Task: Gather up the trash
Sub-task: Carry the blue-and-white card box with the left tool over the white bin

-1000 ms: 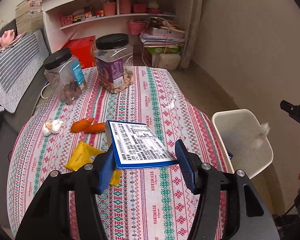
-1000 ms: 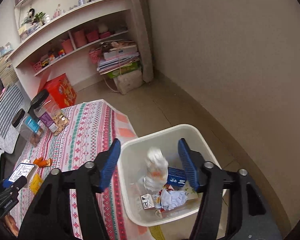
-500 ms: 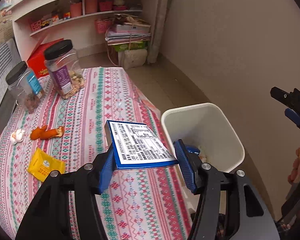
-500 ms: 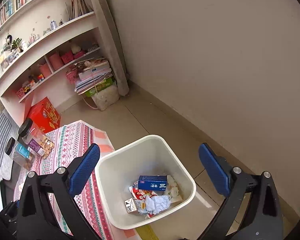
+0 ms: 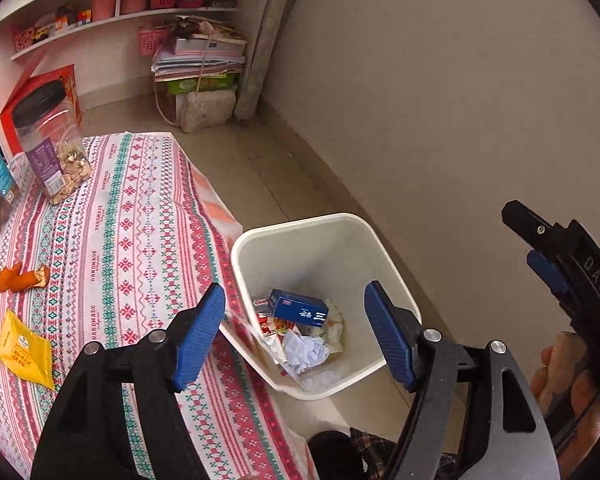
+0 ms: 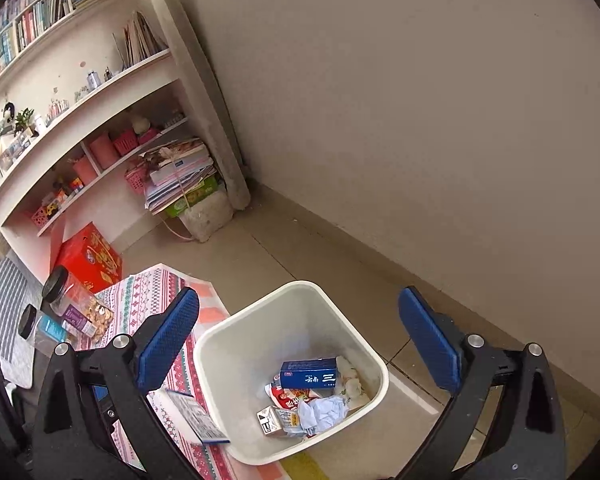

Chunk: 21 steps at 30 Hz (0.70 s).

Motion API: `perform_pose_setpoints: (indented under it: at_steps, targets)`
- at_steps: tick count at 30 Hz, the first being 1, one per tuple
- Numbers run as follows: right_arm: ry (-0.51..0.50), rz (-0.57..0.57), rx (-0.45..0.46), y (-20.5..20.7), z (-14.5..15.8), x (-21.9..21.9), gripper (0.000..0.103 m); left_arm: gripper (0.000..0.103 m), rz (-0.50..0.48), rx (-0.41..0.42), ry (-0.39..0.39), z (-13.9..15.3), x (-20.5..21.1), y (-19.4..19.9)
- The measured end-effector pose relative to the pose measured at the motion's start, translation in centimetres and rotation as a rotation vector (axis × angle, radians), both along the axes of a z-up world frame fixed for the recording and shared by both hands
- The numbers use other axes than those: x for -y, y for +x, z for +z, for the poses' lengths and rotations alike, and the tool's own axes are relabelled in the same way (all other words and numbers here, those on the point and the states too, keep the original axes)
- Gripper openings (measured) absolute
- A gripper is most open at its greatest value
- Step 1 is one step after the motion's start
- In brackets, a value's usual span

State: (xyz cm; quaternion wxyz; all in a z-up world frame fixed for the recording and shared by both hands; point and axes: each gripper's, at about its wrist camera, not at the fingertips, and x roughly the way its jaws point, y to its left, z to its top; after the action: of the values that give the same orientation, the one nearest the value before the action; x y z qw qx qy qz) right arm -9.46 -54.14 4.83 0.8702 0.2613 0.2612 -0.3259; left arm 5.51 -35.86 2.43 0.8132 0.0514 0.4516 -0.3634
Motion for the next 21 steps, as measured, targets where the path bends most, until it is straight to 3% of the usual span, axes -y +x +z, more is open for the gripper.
perform_pose_setpoints:
  at_steps: [10,17,21]
  targets:
    - [-0.021,0.099,-0.062,3.0,-0.8,-3.2,0.096,0.072,0.077,0.103,0.109,-0.8,-5.8,1.1]
    - [-0.062,0.225,-0.178,5.5,-2.2,-5.7,0.096,0.074,0.094,0.093,0.232,-3.0,-9.8,1.3]
    - [-0.07,0.256,-0.227,6.1,-3.3,-6.6,0.096,0.074,0.06,0.025,0.275,-5.6,-10.7,1.0]
